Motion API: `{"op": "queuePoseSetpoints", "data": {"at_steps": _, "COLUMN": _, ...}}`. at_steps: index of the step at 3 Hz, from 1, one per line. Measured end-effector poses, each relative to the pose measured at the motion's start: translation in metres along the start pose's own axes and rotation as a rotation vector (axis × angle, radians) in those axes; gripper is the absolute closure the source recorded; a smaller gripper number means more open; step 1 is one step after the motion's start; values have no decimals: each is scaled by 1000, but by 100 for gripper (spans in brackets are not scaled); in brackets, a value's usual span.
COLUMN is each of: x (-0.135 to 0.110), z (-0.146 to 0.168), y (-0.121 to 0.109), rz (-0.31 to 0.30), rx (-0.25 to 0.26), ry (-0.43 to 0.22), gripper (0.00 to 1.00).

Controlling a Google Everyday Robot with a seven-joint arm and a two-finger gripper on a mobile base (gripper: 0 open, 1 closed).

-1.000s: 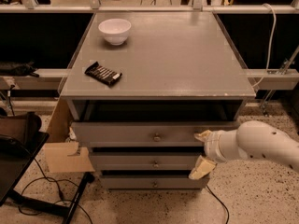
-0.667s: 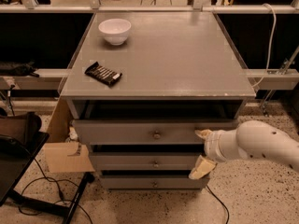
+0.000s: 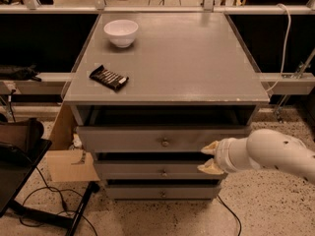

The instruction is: Close top drawer

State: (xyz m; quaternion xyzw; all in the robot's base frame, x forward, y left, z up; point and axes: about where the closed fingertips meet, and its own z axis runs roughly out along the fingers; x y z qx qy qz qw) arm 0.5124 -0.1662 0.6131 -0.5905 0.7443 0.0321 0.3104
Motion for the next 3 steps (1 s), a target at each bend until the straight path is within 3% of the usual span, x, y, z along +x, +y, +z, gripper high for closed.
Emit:
{"op": "queuePoseSetpoints", "data": {"at_steps": 1, "x": -3, "z": -39, "y": 25, "rz": -101, "rx": -38, "ry": 171, "gripper": 81}}
{"op": "queuePoseSetpoints", "data": {"at_steps": 2, "x": -37, "z": -107, "y": 13, "rz": -235, "rx": -19, "ry": 297, "gripper": 100}}
{"op": "queuePoseSetpoints", "data": {"at_steps": 3, "x": -74, "z": -229, "y": 11, "rz": -253, "rx": 66, "ry": 422, "gripper": 0}}
